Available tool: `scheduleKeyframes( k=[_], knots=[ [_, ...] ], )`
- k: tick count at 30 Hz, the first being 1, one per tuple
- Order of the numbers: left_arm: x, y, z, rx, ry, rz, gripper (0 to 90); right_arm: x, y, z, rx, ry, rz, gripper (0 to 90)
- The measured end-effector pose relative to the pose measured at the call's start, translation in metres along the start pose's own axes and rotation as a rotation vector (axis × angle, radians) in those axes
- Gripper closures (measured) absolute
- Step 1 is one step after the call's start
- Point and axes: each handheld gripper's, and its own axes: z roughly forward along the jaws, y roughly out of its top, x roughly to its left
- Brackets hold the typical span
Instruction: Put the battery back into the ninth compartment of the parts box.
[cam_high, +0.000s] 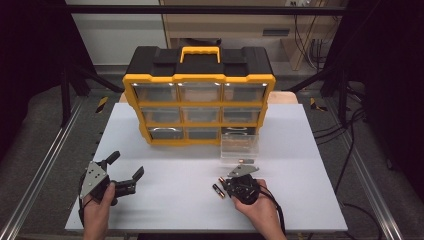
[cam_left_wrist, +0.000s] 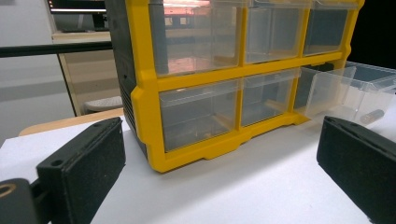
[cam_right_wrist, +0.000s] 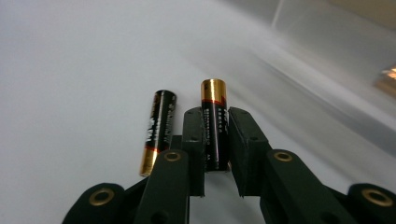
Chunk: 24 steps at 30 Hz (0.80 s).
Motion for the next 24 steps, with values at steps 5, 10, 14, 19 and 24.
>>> scheduleKeyframes(
  k=[5, 10, 14, 19, 24],
  knots=[
    [-0.001, 0.0, -0.001, -0.003, 0.002, 0.0, 0.8, -0.014, -0.005, -0.014, -0.072, -0.017, 0.038, 77.1],
    [0.0, 0.0, 0.0, 0.0, 0.004, -0.002, 0.8, -0.02, -0.008, -0.022, -0.105, -0.025, 0.045, 77.0],
    [0.0, 0.0, -0.001, -0.006, 0.004, -0.005, 0.8, -0.025, -0.01, -0.028, -0.13, -0.032, 0.055, 77.0],
    [0.001, 0.0, -0.001, -0.004, 0.005, -0.006, 0.8, -0.026, -0.01, -0.031, -0.15, -0.035, 0.06, 77.0],
    [0.001, 0.0, -0.001, -0.004, 0.004, -0.004, 0.8, -0.024, -0.009, -0.032, -0.165, -0.037, 0.052, 77.0]
  ],
)
